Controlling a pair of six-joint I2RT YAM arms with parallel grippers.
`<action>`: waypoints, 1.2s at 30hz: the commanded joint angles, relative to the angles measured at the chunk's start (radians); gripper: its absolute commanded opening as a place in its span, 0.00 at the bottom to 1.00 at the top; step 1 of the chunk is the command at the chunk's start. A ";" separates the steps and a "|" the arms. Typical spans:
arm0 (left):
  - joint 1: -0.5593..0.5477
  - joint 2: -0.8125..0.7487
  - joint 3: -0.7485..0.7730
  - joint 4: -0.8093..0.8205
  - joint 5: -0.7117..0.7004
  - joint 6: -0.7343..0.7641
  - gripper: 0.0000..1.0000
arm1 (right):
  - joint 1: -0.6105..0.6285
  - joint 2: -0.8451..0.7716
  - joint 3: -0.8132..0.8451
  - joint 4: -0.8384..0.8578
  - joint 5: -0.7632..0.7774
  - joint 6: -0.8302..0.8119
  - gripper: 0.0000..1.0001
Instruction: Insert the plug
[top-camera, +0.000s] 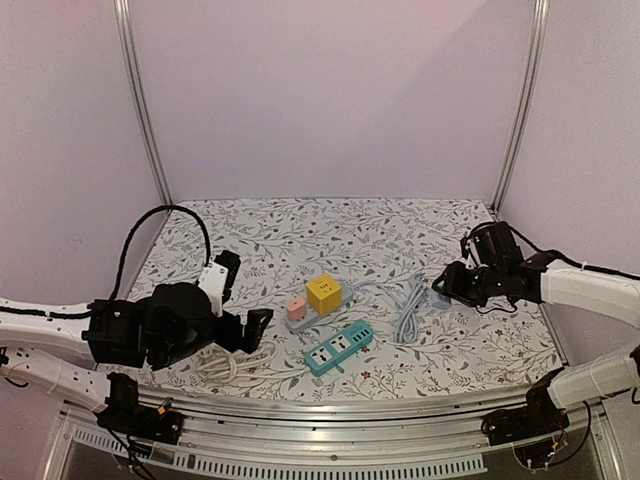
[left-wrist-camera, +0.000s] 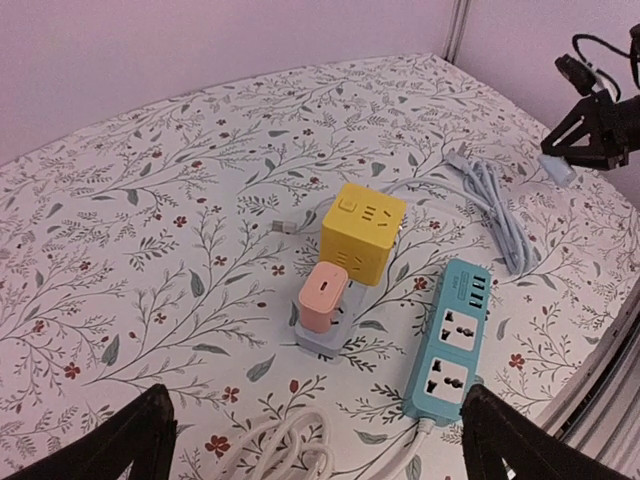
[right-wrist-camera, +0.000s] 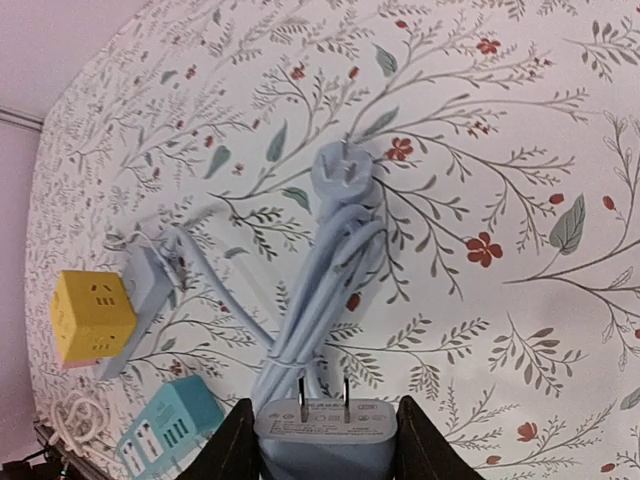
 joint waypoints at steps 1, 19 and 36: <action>-0.001 -0.010 -0.005 0.122 0.078 0.043 0.99 | 0.005 -0.176 -0.044 0.185 -0.123 0.144 0.26; -0.001 0.448 0.221 0.682 0.196 0.248 0.94 | 0.196 -0.062 -0.141 0.923 -0.215 0.701 0.17; 0.000 0.694 0.320 0.853 0.049 0.286 0.88 | 0.362 0.121 -0.016 1.020 -0.121 0.870 0.07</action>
